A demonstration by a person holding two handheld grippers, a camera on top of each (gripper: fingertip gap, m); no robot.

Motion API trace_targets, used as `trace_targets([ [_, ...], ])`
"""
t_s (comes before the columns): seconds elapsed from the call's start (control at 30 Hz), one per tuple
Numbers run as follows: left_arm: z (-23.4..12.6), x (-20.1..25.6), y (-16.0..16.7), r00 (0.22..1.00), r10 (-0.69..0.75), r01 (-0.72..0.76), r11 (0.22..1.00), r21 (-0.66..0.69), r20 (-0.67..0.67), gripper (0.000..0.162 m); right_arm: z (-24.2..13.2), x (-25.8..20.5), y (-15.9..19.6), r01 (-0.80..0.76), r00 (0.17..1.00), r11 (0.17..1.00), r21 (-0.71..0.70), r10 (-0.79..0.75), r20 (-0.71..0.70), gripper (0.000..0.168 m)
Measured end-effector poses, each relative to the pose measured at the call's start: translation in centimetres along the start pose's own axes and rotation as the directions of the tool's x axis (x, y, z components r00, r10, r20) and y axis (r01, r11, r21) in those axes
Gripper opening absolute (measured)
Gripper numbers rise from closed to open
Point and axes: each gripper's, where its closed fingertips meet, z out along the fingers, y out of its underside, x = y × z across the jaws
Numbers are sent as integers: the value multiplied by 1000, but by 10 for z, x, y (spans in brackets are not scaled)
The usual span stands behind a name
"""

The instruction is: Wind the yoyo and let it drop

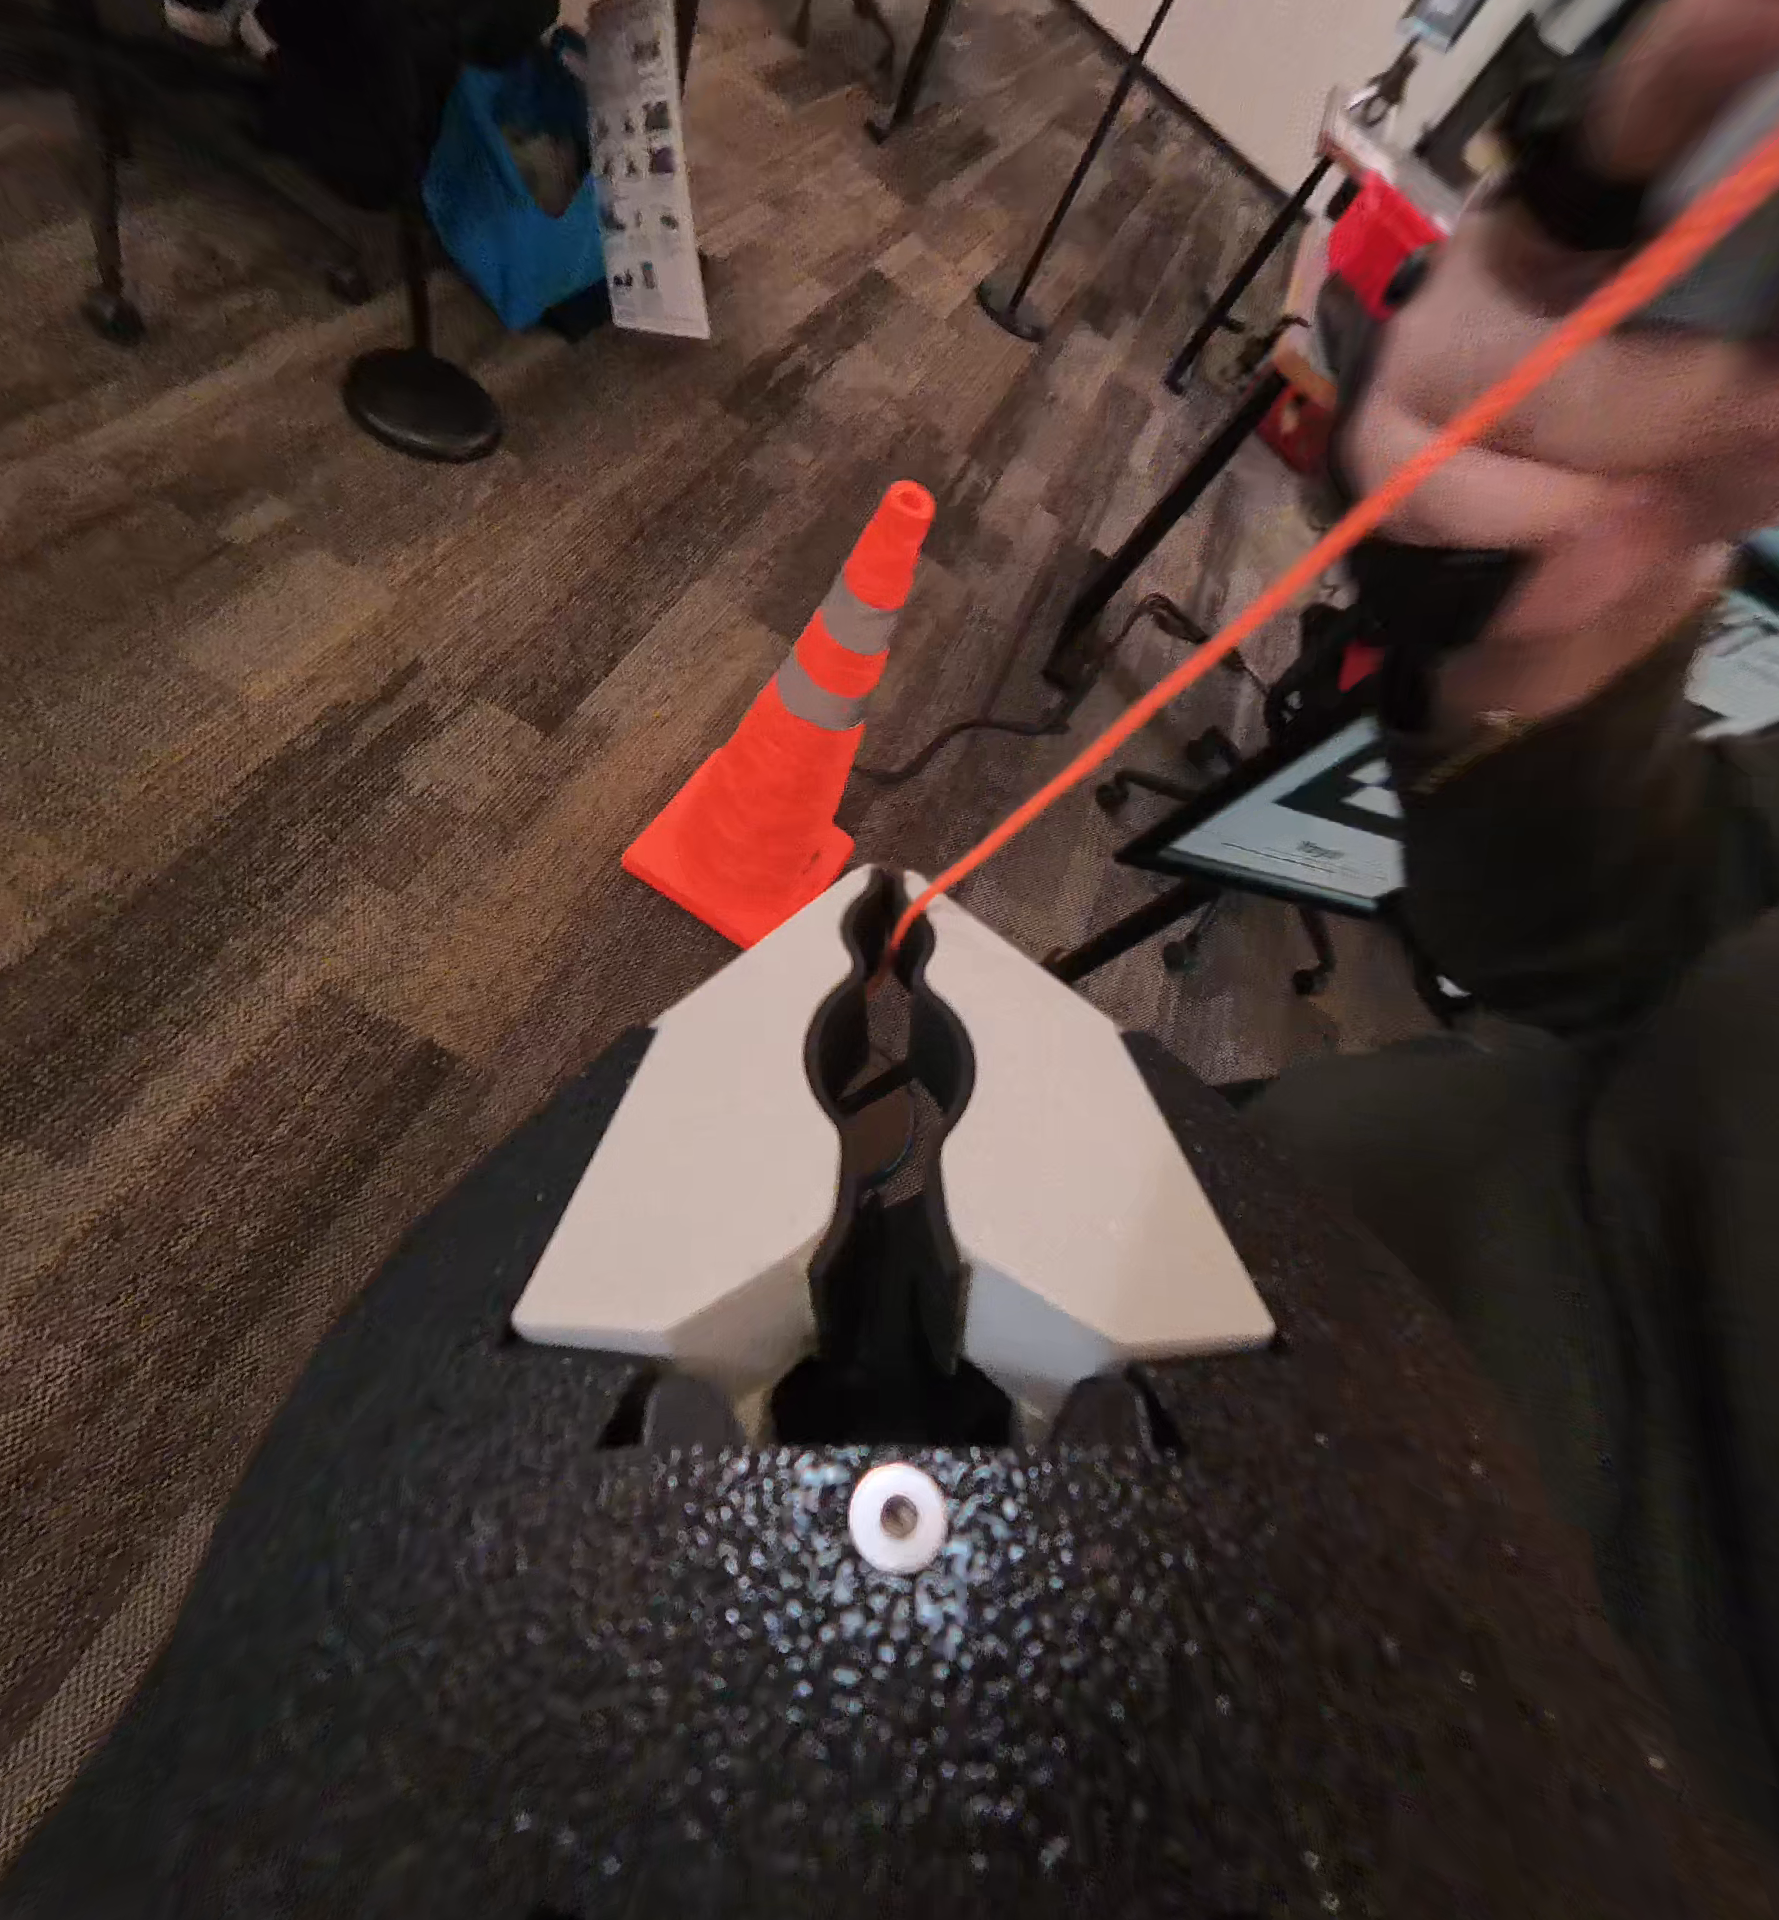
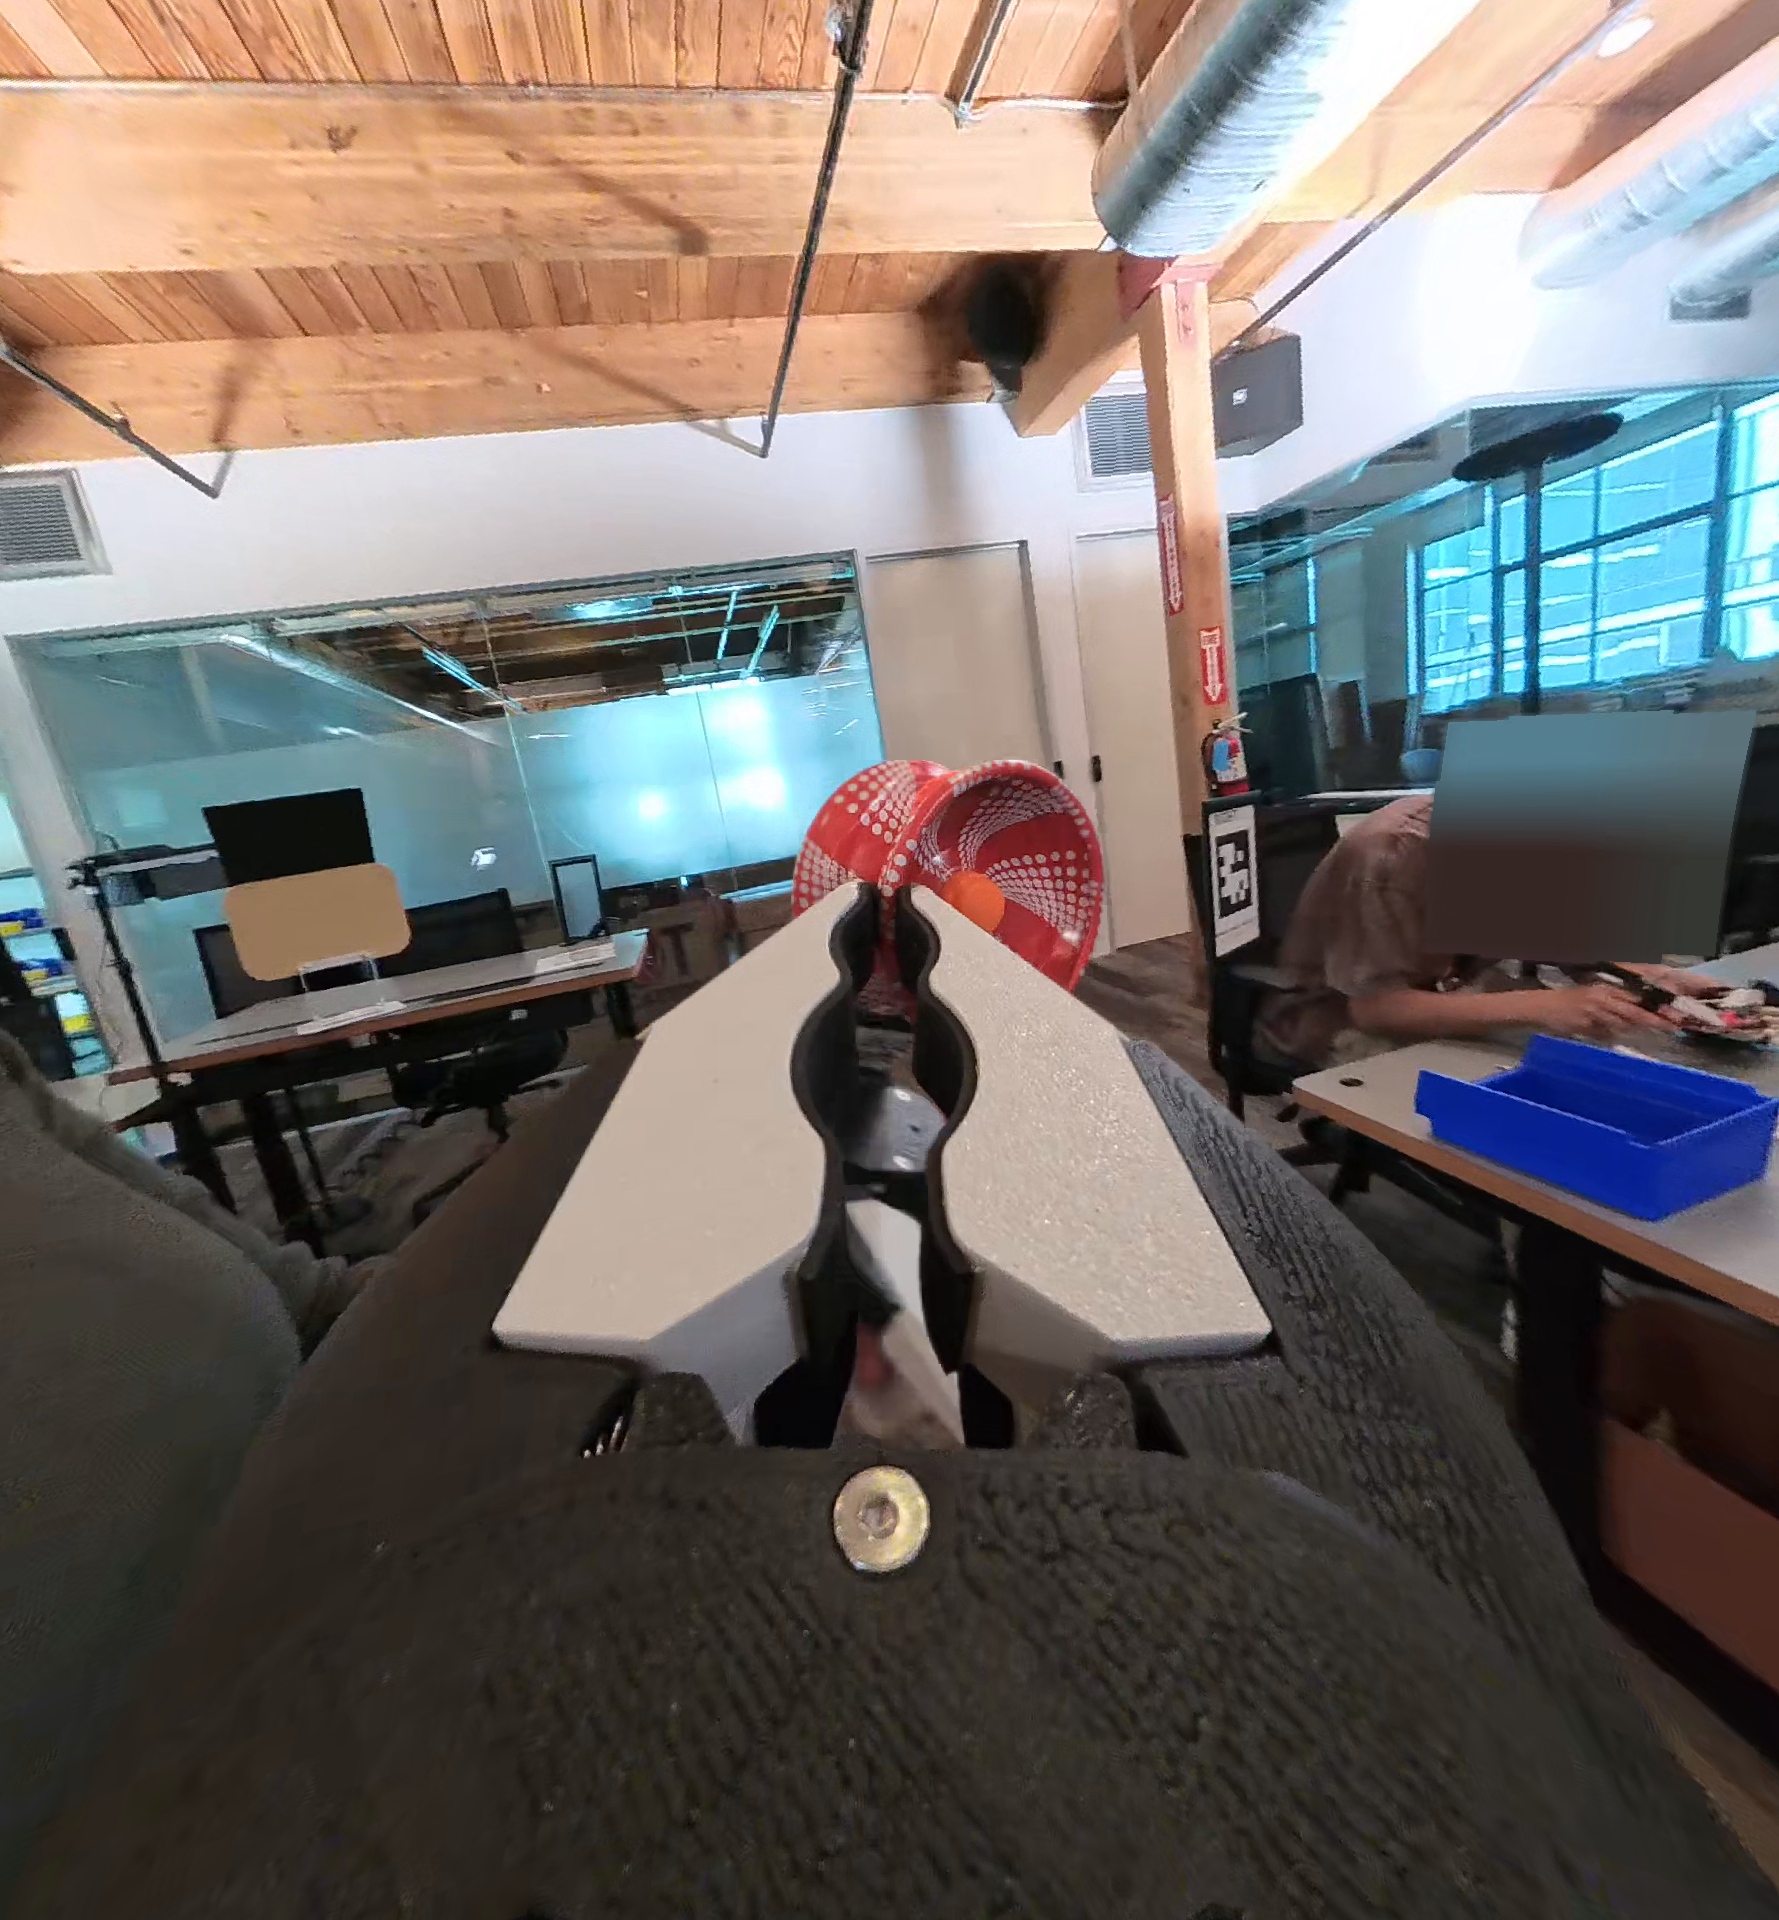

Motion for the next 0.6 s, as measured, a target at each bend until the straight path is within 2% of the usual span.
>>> trace_targets([
  [0.17, 28, -61, -23, 999, 7, -9, 999, 35, 50, 0, -16, 3, -2, 16, 1000, 1000, 15, -16, -5, 1],
  [0.27, 30, -93, -59, 999, -2, -4, 990, 144, 42, 0, -25, 7, 12, 96, 994, 992, -86, -100, -40, 1],
  [0.37, 18, -106, -111, 999, 29, -25, 960, 277, -13, 0, -31, 21, 39, 151, 979, 954, -258, -180, -91, 1],
  [0.5, -5, -81, -177, 971, 180, -106, 915, 390, -159, 0, -46, 68, 78, 166, 904, 833, -528, -342, -256, 1],
  [0.6, -18, -39, -203, 899, 343, -214, 886, 411, -271, 0, -53, 103, 92, 113, 834, 795, -595, -402, -379, 1],
])
